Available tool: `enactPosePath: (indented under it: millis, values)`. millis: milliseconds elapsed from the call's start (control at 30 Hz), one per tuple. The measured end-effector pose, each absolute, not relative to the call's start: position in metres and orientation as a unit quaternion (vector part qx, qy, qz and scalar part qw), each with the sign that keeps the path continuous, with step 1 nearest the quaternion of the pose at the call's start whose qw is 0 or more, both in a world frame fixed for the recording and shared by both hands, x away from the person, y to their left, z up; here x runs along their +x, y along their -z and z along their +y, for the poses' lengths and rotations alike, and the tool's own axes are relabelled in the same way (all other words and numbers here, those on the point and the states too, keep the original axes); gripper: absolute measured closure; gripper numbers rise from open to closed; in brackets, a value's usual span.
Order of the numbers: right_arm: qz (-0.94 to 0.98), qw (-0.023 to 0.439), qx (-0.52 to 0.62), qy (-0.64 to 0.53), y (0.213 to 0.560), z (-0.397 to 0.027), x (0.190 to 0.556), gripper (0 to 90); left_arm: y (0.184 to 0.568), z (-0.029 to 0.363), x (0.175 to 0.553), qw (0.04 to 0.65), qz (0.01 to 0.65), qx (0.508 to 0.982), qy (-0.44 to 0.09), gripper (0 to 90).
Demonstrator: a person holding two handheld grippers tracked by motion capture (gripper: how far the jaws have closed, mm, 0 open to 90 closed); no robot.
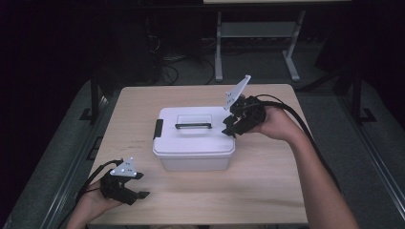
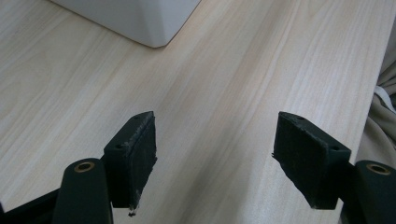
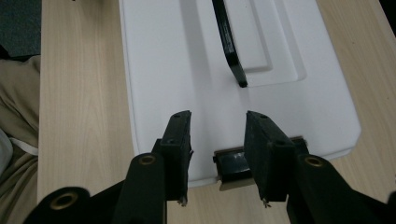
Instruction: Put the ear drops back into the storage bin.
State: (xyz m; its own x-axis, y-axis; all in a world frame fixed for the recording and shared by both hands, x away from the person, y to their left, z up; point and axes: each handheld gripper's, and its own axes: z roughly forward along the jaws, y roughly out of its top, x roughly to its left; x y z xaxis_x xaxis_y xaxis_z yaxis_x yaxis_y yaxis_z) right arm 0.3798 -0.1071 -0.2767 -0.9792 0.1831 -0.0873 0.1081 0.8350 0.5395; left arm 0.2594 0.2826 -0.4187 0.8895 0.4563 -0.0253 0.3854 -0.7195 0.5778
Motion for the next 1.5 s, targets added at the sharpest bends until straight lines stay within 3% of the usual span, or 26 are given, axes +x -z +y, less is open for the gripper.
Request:
enactPosePath:
  millis: [867,1500]
  values:
    - [0.949,0.061,0.113,-0.287,0.299,-0.139,0.374,59.2,0.420,0.283,0.261,0.294,0.227,0.927,-0.059,29.5]
    - [0.944,0.061,0.144,-0.292,0.315,-0.164,0.366,51.7,0.420,0.284,0.261,0.294,0.229,0.926,-0.060,29.4]
